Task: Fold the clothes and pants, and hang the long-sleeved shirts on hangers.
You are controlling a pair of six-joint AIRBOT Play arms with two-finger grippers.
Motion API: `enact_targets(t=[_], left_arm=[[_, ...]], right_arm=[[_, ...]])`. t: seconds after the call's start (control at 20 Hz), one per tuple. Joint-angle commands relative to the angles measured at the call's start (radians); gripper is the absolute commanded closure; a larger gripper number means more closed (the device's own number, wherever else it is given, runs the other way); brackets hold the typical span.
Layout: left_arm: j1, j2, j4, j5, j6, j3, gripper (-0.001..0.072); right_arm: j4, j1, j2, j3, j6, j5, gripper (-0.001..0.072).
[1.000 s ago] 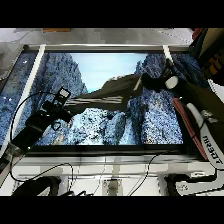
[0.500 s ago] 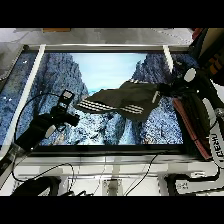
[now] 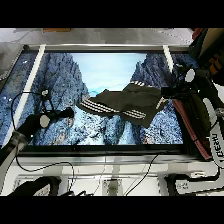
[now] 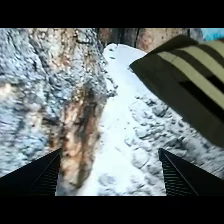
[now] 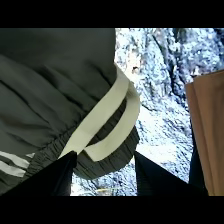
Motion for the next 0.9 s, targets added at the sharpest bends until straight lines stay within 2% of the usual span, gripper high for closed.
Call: enact_targets(t=[0.0,0.1,0.4,0.45,0.5,0.55,0.6,0.65,0.7,0.75,0.85], left_arm=[[0.029,-0.120,-0.386,0.028,0.184,0.055,0.0025],[0.038,-0.193,-0.510,0.028,0.228,0.105,0.0024],[0.037,-0.360,-0.613,0.029,0.228,0.216,0.0031],[0.037,-0.375,-0.613,0.029,0.228,0.227,0.0096],[0.037,-0.384,-0.613,0.029,0.228,0.232,0.0153],[0.037,-0.391,-0.614,0.030,0.228,0.235,0.0193],[0.037,-0.394,-0.613,0.037,0.228,0.235,0.0267],[0.037,-0.396,-0.613,0.049,0.228,0.235,0.0402],[0.037,-0.395,-0.613,0.077,0.229,0.235,0.0616],[0.037,-0.395,-0.613,0.110,0.266,0.237,0.0701],[0.037,-0.390,-0.613,0.115,0.419,0.260,0.0701]], right_arm=[[-0.005,0.000,0.000,0.001,0.001,-0.016,0.0292],[-0.005,0.000,0.000,0.001,0.001,-0.015,0.0292],[-0.003,0.001,0.000,0.001,0.000,0.010,0.0303],[-0.007,0.000,0.000,0.001,-0.001,0.024,0.0306],[-0.009,0.000,0.000,0.001,-0.003,0.041,0.0342],[-0.009,0.000,0.000,0.001,-0.004,0.068,0.0455],[-0.009,0.000,0.000,0.001,-0.005,0.093,0.0485],[-0.009,0.000,0.000,0.001,-0.024,0.127,0.0487],[-0.009,0.000,0.000,0.001,-0.052,0.159,0.0597],[-0.012,0.000,0.000,0.001,-0.072,0.197,0.0698],[-0.016,0.000,0.011,-0.016,-0.130,0.255,0.0697]])
